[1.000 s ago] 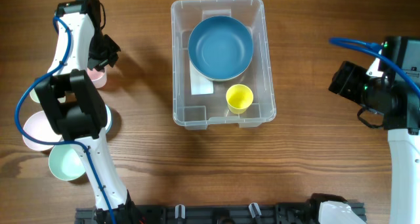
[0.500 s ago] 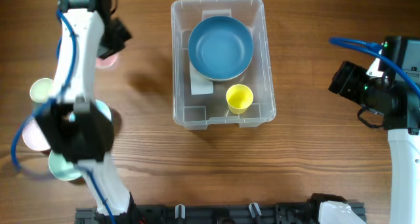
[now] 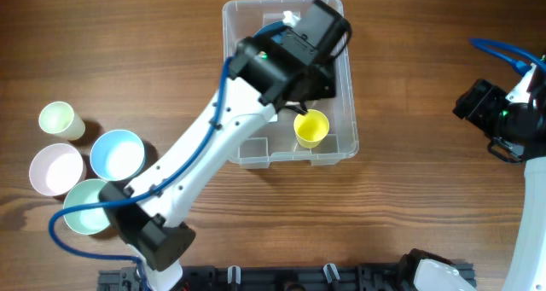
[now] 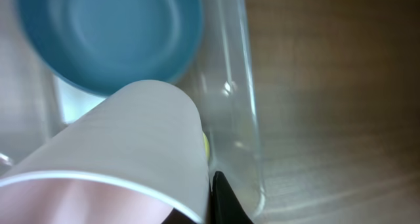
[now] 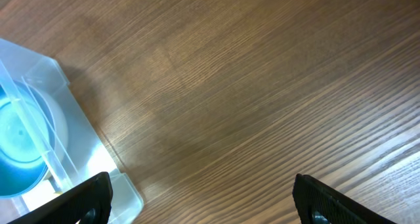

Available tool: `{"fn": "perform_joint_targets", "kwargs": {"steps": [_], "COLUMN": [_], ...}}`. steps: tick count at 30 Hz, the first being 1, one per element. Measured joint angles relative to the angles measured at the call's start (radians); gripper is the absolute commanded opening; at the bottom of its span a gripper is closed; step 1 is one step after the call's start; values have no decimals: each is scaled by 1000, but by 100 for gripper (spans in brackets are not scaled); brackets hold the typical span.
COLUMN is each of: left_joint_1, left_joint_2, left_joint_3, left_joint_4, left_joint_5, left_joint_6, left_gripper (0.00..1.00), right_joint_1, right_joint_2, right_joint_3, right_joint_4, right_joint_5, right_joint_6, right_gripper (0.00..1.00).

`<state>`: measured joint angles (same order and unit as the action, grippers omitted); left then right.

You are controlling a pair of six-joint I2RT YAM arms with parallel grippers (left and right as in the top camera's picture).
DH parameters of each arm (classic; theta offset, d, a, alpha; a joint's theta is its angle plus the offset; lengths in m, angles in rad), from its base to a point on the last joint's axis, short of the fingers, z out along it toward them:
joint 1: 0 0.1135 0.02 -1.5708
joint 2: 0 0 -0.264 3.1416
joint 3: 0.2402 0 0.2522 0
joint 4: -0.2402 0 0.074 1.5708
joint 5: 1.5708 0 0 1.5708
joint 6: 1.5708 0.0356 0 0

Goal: Pack container
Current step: 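Carry the pink cup into the container and drop it into the yellow cup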

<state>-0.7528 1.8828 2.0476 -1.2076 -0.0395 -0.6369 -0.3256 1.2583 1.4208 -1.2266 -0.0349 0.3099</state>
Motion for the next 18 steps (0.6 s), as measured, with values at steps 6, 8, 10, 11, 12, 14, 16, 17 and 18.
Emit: {"fn": "perform_joint_targets", "kwargs": {"steps": [6,8,10,11,12,14,16,17,18], "left_joint_1": [-18,-18,-19,-19,-19,-19,-19,-19,-19], "left_joint_2": [146,185,203,209,212,214,214,214,214], "left_joint_3": [0,-2,-2,-2,-2,-2,-2,-2,-2], "left_joint_4": [-11,-19,-25,-36,-47,-62,-68,-69,-69], "left_joint_5": [104,132,146,151,154,159,162,162,162], "left_joint_6": [-36,-39,-41,-42,-43,-43,-42,-43,-43], "left_gripper": [4,4,4,4,8,54,75,77,79], "right_joint_1": [0,0,0,0,0,0,0,0,0], "right_joint_2": [0,0,0,0,0,0,0,0,0], "right_joint_3": [0,0,0,0,0,0,0,0,0], "right_joint_4": [0,0,0,0,-1,-1,-1,-1,-1], "right_joint_5": [-11,-11,-11,-11,-11,-11,-11,-11,-11], "right_joint_6": [0,0,0,0,0,0,0,0,0], "right_gripper": [89,89,89,89,89,89,89,89,89]}}
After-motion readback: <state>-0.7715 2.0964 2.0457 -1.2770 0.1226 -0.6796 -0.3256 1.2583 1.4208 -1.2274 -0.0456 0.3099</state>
